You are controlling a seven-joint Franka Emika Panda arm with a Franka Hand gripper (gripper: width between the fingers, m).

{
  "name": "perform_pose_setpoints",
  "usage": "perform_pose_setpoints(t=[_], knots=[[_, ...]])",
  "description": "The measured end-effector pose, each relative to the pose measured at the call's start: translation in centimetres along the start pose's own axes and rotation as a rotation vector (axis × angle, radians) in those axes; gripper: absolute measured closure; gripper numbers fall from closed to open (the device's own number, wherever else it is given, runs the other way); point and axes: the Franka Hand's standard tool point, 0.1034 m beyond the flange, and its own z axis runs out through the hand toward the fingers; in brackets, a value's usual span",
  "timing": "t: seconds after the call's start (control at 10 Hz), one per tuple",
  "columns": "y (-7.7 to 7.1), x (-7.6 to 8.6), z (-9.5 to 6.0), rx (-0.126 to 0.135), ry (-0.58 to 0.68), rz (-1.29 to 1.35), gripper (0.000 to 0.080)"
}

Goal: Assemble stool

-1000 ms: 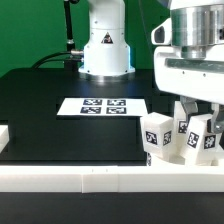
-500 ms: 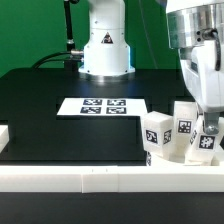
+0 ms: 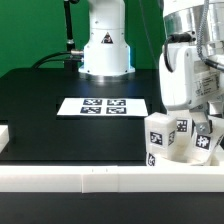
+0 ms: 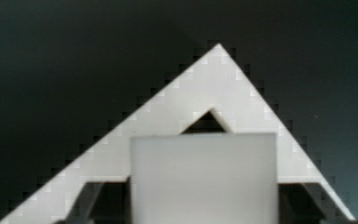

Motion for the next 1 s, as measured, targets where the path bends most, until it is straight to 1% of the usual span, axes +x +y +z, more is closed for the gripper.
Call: perform_pose_setpoints(t=[0.2, 0.3, 0.4, 0.5, 0.6, 0.7, 1.0], knots=[[-0.1, 0.1, -0.1, 0.0, -0.009, -0.012, 0.0456], [-0.2, 0.0, -0.4, 0.003, -0.014, -0.034, 0.0456], [-0.2, -0.1, -1.5, 0.007, -0.024, -0.068, 0.0372], [-0.4, -0.2, -2.8, 0.011, -0.036, -0.091, 0.0372], [-0.5, -0.6, -4.4, 0.019, -0.054, -0.104, 0.0211], [-0.5, -1.0, -5.5, 0.025, -0.07, -0.114, 0.0162], [-0.3, -0.7, -5.2, 0.021, -0.065, -0.114, 0.0153]])
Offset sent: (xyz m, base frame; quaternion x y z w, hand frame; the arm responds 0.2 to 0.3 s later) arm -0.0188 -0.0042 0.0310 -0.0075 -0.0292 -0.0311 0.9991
